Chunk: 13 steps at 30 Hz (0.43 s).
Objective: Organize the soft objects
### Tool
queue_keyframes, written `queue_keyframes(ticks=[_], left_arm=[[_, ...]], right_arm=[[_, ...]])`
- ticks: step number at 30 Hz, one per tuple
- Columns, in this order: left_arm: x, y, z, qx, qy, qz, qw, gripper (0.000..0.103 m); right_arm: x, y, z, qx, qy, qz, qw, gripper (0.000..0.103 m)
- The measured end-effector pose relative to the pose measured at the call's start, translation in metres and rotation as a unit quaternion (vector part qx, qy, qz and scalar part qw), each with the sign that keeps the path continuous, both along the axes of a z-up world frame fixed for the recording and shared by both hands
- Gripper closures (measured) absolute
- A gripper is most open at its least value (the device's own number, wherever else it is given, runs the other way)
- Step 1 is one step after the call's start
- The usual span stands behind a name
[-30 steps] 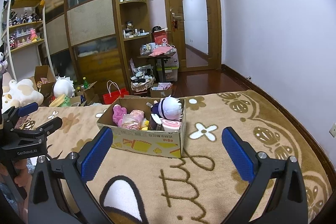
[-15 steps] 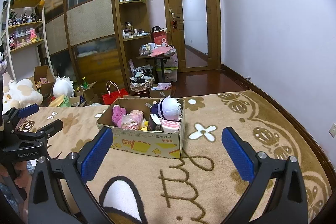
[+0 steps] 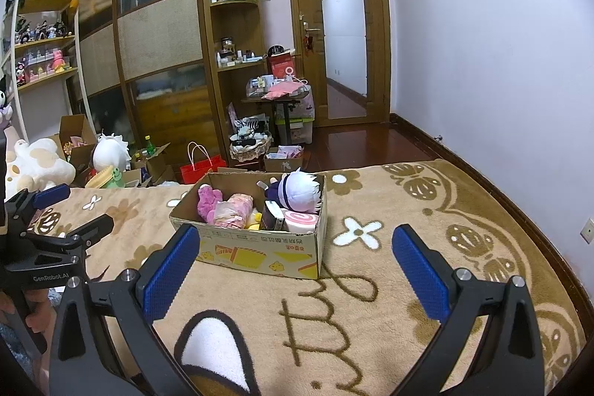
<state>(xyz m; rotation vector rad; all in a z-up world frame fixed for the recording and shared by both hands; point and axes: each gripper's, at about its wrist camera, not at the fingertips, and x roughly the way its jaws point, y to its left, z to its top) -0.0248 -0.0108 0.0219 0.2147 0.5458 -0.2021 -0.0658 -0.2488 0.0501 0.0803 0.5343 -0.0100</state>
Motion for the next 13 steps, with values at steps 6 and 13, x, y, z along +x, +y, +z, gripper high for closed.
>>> queue_keyframes(ticks=[6, 13], left_arm=[[-0.0006, -0.0001, 0.0004, 0.000, 0.000, 0.001, 1.0000, 0.001], [-0.0012, -0.0004, 0.0020, 0.001, -0.003, 0.004, 1.0000, 0.001]], right_arm=[[-0.0005, 0.0005, 0.0001, 0.001, -0.001, 0.000, 1.000, 0.000], [-0.0003, -0.0010, 0.0002, 0.000, -0.001, 0.000, 1.000, 0.000]])
